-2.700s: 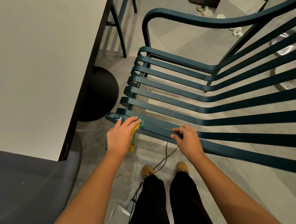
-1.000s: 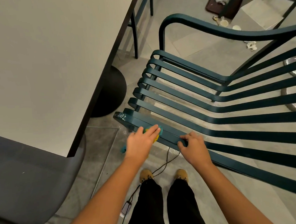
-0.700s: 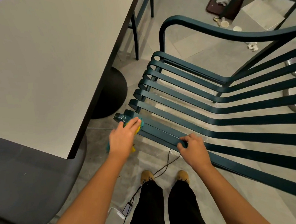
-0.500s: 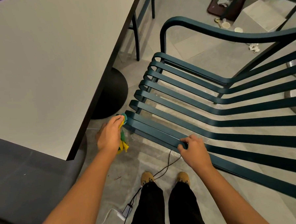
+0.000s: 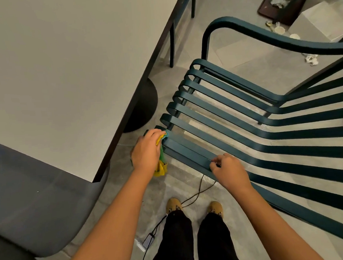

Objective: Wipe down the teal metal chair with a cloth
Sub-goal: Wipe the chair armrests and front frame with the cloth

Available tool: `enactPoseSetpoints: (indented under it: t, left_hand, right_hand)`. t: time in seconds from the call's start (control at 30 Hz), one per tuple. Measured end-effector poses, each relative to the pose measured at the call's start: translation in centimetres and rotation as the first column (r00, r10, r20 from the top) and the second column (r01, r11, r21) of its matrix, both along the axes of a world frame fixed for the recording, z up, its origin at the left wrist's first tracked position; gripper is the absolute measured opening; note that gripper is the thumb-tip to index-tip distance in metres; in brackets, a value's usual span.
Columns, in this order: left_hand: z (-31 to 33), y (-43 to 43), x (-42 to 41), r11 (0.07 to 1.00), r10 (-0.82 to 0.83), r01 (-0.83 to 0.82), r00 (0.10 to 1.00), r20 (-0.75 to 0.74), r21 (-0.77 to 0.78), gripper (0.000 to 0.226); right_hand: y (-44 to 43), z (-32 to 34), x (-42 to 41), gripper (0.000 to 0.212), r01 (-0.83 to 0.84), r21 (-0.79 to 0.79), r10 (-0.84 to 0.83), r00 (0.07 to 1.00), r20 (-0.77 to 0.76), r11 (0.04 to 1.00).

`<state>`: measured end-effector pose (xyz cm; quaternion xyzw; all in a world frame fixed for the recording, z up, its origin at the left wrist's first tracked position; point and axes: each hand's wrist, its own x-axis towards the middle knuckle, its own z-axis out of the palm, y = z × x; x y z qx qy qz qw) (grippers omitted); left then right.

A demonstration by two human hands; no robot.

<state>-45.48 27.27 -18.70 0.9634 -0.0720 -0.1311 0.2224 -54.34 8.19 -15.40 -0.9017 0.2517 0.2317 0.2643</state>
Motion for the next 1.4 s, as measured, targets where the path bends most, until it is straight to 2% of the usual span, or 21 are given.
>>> enactPoseSetpoints:
  t: [0.07, 0.13, 0.23, 0.3, 0.37, 0.47, 0.53, 0.63, 0.77, 0.97, 1.17, 1.23, 1.3, 1.4]
  left_hand:
    - [-0.3, 0.5, 0.7, 0.988, 0.12, -0.126, 0.99, -0.073, -0.088, 0.034]
    - [-0.5, 0.9, 1.6, 0.977, 0.19, -0.198, 0.976, -0.104, -0.072, 0.03]
    - [-0.2, 1.3, 2.3, 0.983, 0.169, -0.174, 0.982, -0.087, -0.052, 0.028]
    - [0.7, 1.0, 1.7, 0.98, 0.153, -0.16, 0.986, -0.066, -0.116, 0.029]
    - [1.7, 0.4, 0.5, 0.987, 0.062, -0.063, 0.998, -0.013, -0.147, 0.035]
    - [2.0, -1.0, -1.4, 0.984, -0.173, 0.171, 0.984, 0.04, 0.06, 0.049]
    - [1.5, -1.5, -1.9, 0.964, -0.219, 0.217, 0.976, -0.004, 0.152, 0.052]
    - [1.1, -1.5, -1.6, 0.977, -0.156, 0.154, 0.988, -0.001, 0.149, 0.048]
    - [1.1, -0.6, -0.1, 0.998, -0.008, 0.009, 1.0, -0.012, 0.062, 0.037]
    - [0.2, 0.0, 1.7, 0.996, 0.082, -0.087, 0.984, -0.157, -0.027, 0.033]
    - [0.8, 0.0, 1.7, 0.98, 0.18, -0.19, 0.972, -0.153, -0.059, 0.032]
    - [1.3, -0.2, 0.8, 0.988, 0.101, -0.112, 0.989, -0.105, -0.102, 0.033]
    - [1.3, -0.1, -0.3, 0.998, -0.021, 0.019, 1.0, -0.023, -0.067, 0.035]
    - [0.7, 0.0, -0.2, 0.998, -0.038, 0.037, 0.999, -0.005, -0.041, 0.037]
  right_hand:
    - [0.5, 0.1, 0.4, 0.029, -0.021, -0.017, 0.021, 1.0, -0.009, 1.0]
    - [0.9, 0.2, 0.7, 0.029, -0.037, -0.046, 0.036, 0.999, -0.013, 0.998]
    - [1.3, 0.4, 0.9, 0.031, -0.042, -0.077, 0.042, 0.999, -0.001, 0.996]
    - [1.5, 0.5, 1.0, 0.033, -0.039, -0.076, 0.041, 0.999, 0.027, 0.996]
    - [1.9, 0.4, 1.3, 0.035, -0.044, -0.056, 0.047, 0.997, 0.06, 0.997]
    - [2.7, 0.4, 2.0, 0.035, -0.055, -0.017, 0.056, 0.994, 0.093, 0.998]
    - [3.3, 0.4, 2.4, 0.035, -0.057, -0.007, 0.058, 0.993, 0.1, 0.998]
    - [3.9, 0.3, 2.6, 0.034, -0.064, -0.006, 0.064, 0.994, 0.093, 0.998]
    - [4.1, 0.3, 2.6, 0.035, -0.096, -0.011, 0.097, 0.993, 0.07, 0.995]
    - [4.1, 0.7, 2.8, 0.035, -0.099, -0.003, 0.099, 0.994, 0.047, 0.995]
    - [3.9, 0.9, 3.0, 0.034, -0.11, 0.014, 0.109, 0.994, 0.016, 0.994]
    - [3.9, 0.9, 3.1, 0.033, -0.116, 0.013, 0.116, 0.993, 0.012, 0.993]
    - [4.0, 0.9, 3.2, 0.032, -0.124, 0.009, 0.124, 0.992, 0.003, 0.992]
    - [4.0, 0.6, 3.4, 0.032, -0.124, -0.003, 0.124, 0.992, 0.01, 0.992]
